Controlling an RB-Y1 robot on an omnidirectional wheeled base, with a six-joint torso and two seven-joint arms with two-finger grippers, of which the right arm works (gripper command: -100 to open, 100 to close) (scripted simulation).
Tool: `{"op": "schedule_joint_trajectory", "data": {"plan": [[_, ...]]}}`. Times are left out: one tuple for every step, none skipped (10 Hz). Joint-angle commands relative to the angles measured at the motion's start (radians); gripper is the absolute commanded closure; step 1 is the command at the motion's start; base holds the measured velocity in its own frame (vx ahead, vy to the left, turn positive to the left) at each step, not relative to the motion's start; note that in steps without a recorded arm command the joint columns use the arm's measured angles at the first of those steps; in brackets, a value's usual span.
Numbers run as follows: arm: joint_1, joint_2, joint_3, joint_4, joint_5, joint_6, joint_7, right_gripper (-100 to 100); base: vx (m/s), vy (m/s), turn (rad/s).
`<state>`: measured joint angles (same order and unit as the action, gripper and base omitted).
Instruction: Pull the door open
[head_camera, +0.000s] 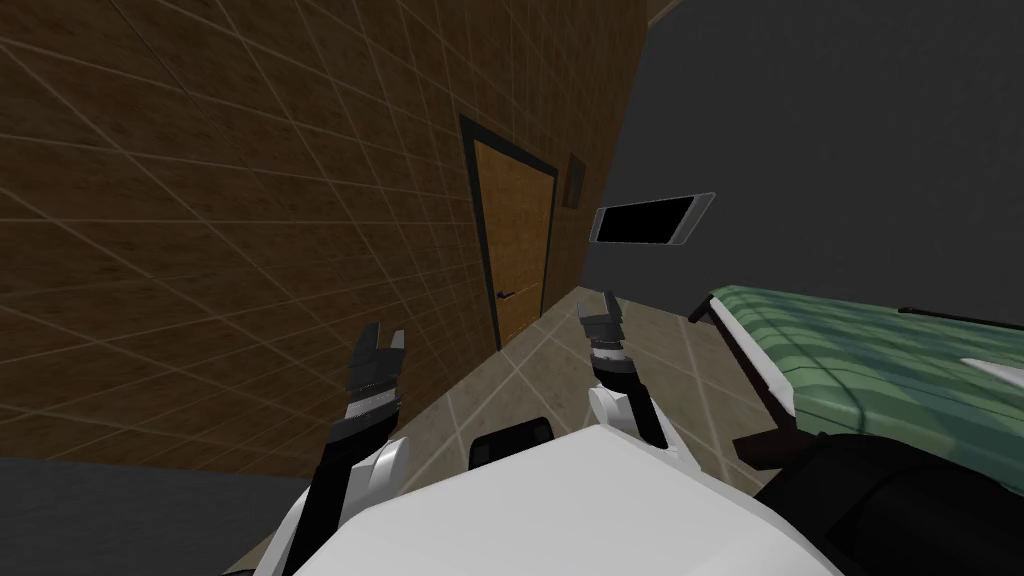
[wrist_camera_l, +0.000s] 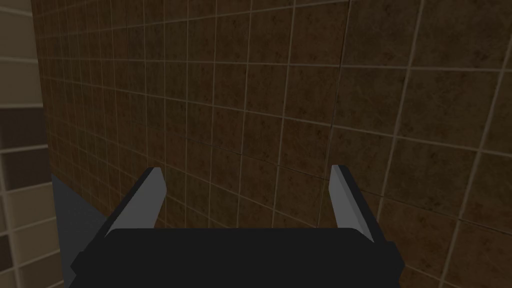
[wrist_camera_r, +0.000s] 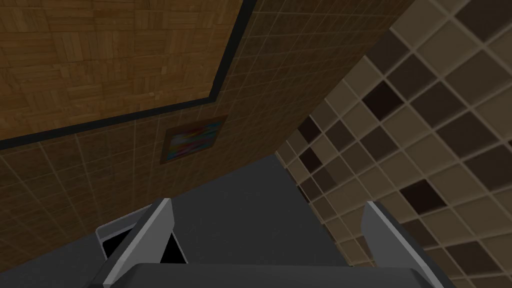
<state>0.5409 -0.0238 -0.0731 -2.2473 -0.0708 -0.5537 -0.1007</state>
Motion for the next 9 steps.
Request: {"op": "schedule_joint_trajectory", "data": {"plan": [[-0.012,-0.009,0.003,0.039,0.005,-0.011,-0.008,-100,0.088,-0.075,0.088],[-0.018,-0.014,0.005,0.056,0.007,-0.017,-0.012,-100,0.086,0.006,0.032],[-0.024,-0.018,0.006,0.074,0.009,-0.022,-0.016,-100,0.096,0.035,0.031],[-0.031,-0.023,0.008,0.095,0.012,-0.028,-0.020,-100,0.091,0.024,0.036],[-0.039,-0.029,0.010,0.120,0.015,-0.036,-0.026,-100,0.087,0.007,0.052],[-0.047,-0.035,0.012,0.146,0.018,-0.043,-0.031,-100,0.088,-0.010,0.059],[-0.056,-0.041,0.014,0.173,0.022,-0.051,-0.037,-100,0.086,-0.008,0.066],[-0.066,-0.048,0.017,0.205,0.026,-0.061,-0.043,-100,0.079,0.001,0.067],[-0.077,-0.055,0.020,0.237,0.030,-0.070,-0.050,-100,0.084,0.001,0.059]]}}
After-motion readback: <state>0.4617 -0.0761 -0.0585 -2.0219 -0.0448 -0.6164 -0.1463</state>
